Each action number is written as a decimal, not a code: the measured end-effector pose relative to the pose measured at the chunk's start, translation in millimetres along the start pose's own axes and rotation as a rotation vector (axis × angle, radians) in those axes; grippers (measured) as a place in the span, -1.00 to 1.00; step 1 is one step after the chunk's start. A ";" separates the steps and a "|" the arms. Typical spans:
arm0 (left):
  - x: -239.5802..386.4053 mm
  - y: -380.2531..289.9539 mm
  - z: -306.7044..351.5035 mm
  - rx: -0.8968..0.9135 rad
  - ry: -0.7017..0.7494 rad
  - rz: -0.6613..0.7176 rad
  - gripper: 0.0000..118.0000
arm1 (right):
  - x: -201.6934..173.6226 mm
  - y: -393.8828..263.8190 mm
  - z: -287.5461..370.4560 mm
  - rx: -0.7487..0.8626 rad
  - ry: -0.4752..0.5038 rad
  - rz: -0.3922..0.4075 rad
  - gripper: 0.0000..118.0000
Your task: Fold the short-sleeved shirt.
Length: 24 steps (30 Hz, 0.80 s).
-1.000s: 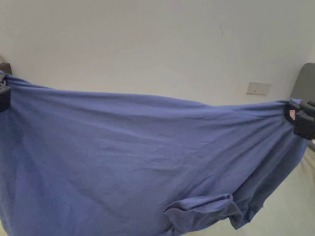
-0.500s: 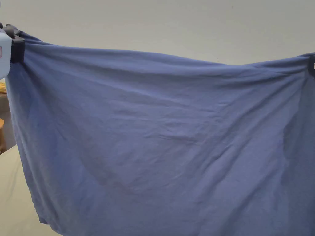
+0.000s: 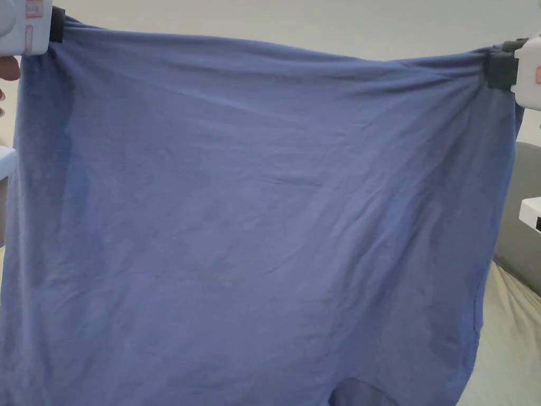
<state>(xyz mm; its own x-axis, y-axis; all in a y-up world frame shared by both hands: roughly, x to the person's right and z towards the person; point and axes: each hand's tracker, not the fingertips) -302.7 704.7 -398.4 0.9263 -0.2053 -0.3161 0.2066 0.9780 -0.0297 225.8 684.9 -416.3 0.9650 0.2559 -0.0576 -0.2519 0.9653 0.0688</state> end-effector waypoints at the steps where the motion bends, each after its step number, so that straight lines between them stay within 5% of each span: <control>1: 3.2 0.0 -9.3 -0.004 0.005 -0.006 -0.98 | -2.6 0.6 -7.9 -0.002 -0.002 0.007 -0.96; 24: 69.6 -36.7 -202.7 -0.076 0.023 0.030 -0.98 | -19.8 -49.1 -207.8 -0.070 -0.032 0.015 -0.96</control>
<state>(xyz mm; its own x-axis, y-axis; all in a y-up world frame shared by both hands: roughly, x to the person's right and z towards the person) -309.7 662.2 -611.5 0.9240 -0.1762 -0.3394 0.1541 0.9838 -0.0913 203.8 643.2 -625.5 0.9627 0.2694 -0.0252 -0.2695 0.9630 -0.0006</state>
